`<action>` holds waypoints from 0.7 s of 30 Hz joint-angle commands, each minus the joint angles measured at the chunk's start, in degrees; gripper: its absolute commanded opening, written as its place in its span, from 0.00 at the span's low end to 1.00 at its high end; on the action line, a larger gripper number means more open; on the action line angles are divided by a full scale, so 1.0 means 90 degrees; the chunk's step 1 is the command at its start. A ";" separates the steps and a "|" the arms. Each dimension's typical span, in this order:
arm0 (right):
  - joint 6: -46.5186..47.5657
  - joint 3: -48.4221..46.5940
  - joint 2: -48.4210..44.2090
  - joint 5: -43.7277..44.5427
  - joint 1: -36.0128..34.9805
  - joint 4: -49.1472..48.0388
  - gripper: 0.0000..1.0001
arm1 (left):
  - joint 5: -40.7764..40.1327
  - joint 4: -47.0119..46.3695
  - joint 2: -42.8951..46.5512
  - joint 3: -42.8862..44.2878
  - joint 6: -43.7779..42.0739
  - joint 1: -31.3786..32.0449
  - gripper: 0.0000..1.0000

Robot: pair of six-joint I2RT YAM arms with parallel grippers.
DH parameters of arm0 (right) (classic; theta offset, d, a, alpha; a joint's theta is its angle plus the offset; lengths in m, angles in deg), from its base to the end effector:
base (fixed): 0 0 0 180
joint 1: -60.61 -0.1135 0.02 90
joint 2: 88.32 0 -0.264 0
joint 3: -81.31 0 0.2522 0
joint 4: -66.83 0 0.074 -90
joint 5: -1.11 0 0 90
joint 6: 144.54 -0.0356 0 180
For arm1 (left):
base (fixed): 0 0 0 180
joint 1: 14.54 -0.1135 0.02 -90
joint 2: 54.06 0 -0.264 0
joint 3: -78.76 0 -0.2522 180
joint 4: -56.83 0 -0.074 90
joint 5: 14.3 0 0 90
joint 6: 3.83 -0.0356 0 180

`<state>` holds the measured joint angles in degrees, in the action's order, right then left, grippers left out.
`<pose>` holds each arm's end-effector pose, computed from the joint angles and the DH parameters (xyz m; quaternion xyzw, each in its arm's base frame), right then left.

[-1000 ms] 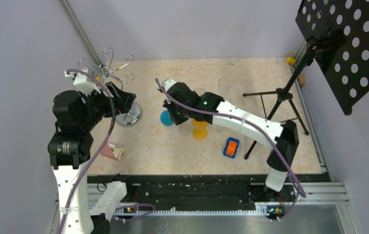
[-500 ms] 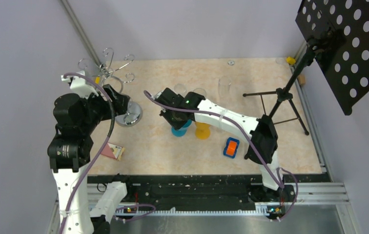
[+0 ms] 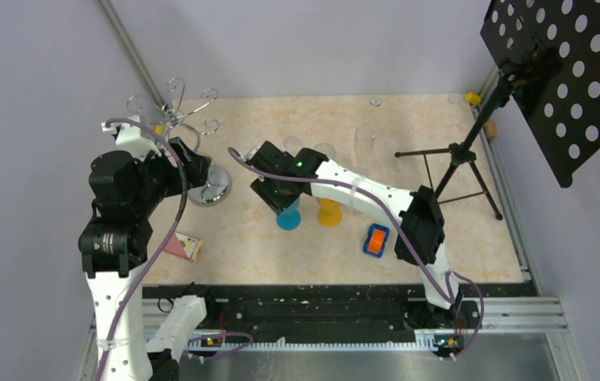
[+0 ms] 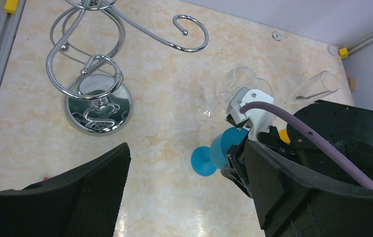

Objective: Take the wine glass off the wine glass rack

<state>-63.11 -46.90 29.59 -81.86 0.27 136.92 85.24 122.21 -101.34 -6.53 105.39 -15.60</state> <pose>0.2248 0.3860 0.2974 -0.4063 0.8739 0.0983 0.2480 0.1154 -0.0038 0.4596 -0.0937 0.8020 -0.1589 0.5681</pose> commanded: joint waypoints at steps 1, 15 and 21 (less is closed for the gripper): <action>0.0075 -0.0264 -0.0444 0.0020 -0.0103 -0.0459 0.52 | -0.0008 -0.0086 -0.0046 0.0149 -0.0114 0.0021 0.89; -0.0345 0.2747 -0.4085 0.2223 -0.0108 -0.2659 0.57 | 0.0127 -0.0750 0.0826 -0.0105 0.0009 0.0026 0.94; -0.0086 0.4547 -0.6161 0.4149 -0.0106 -0.3634 0.57 | 0.0689 -0.0945 0.1251 -0.0626 0.0227 0.0020 0.97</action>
<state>-65.10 -13.18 -17.25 -59.30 -0.03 112.44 87.82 116.94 -91.75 -8.91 106.11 -15.56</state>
